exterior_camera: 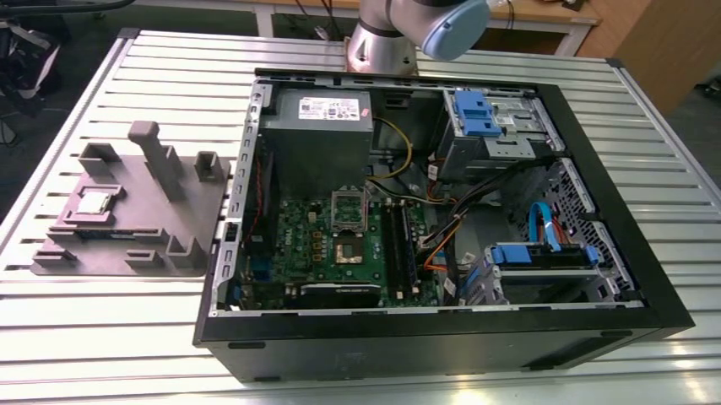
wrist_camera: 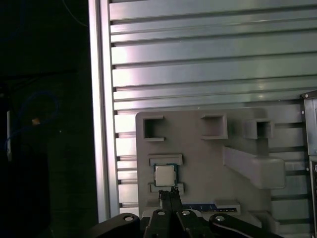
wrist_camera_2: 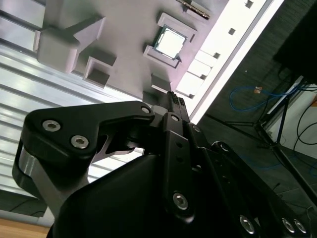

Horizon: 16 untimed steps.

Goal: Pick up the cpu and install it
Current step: 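Reach for the cpu, then pick up the cpu and move it towards the insertion slot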

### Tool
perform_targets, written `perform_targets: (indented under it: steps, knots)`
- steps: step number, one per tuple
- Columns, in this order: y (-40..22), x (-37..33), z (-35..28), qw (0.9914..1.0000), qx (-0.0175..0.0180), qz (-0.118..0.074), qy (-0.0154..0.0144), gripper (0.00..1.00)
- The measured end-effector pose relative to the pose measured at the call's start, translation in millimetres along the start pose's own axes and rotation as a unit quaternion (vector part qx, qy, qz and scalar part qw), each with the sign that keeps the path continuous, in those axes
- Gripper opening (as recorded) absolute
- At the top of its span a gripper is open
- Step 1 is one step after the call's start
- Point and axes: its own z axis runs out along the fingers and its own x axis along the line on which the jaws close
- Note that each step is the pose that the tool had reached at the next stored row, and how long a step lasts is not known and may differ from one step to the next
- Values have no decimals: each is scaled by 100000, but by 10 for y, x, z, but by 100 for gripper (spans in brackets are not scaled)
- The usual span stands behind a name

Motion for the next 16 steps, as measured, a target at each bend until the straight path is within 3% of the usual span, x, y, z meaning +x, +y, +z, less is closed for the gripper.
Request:
perform_targets:
  steps: [6, 16]
  knots:
    - [-5, 54, 7, 100000, 3, -2, 65, 10]
    - [-5, 57, 7, 100000, -23, 0, 93, 10]
